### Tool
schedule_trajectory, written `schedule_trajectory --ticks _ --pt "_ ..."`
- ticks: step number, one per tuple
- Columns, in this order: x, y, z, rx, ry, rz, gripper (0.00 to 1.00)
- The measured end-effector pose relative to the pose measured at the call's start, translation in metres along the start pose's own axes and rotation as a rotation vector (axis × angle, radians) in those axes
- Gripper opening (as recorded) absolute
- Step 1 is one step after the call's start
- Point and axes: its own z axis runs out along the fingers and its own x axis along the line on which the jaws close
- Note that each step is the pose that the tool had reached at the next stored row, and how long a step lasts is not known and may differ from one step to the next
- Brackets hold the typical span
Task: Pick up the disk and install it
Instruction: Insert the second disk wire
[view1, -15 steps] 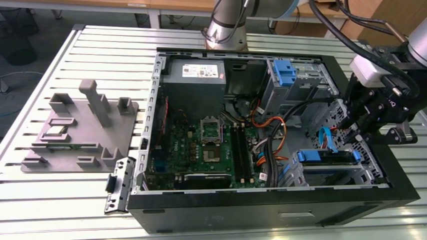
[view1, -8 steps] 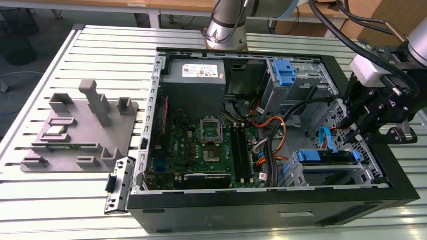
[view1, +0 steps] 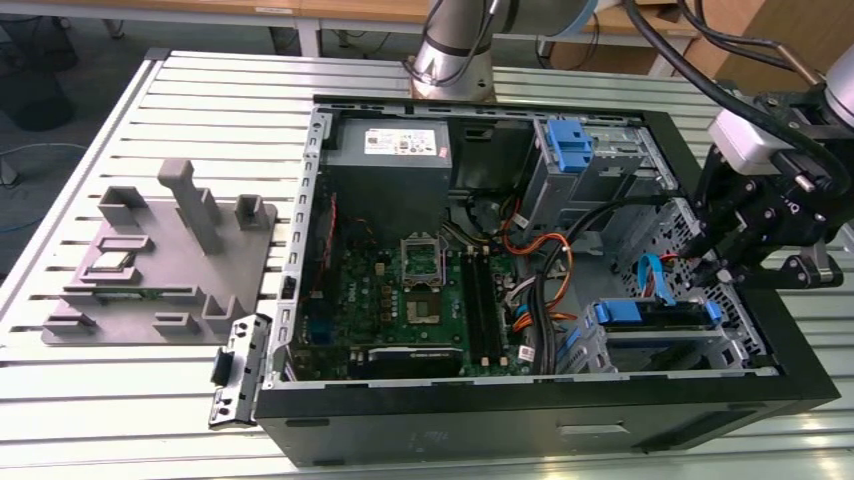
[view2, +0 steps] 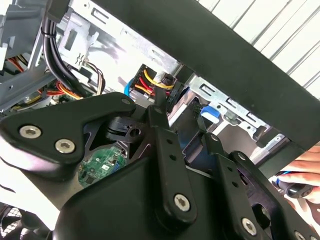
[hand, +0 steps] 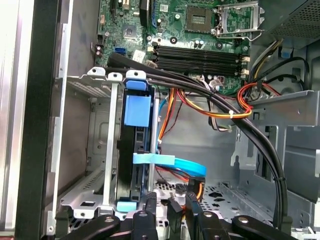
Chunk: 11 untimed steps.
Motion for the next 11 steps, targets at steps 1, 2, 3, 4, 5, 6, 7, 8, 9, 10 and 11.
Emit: schedule_trajectory --ticks 1,2,3,4,5,6,7,8,9,10,11 --pt "0.0 -0.0007 0.0 0.0 0.0001 0.0 0.36" --pt "0.0 -0.0012 0.0001 -0.0001 0.0005 0.0 0.36" --pt "0.0 -0.0016 0.0001 -0.0001 0.001 0.0 0.36" --pt "0.0001 -0.0018 0.0 -0.0001 0.0016 0.0 0.36" --pt "0.0002 -0.002 0.0 -0.0001 0.0021 0.0 0.36" --pt "0.0004 -0.0021 0.0 -0.0001 0.0023 0.001 0.36" --pt "0.0007 -0.0022 0.0 -0.0001 0.0025 0.0 0.36" --pt "0.001 -0.0022 0.0 -0.0001 0.0024 0.0 0.36" --pt "0.0015 -0.0022 -0.0001 -0.0001 0.0026 0.0 0.36" --pt "0.002 -0.0022 -0.0001 -0.0001 0.0026 0.0 0.36" --pt "0.0026 -0.0022 -0.0001 -0.0001 0.0026 0.0 0.36"
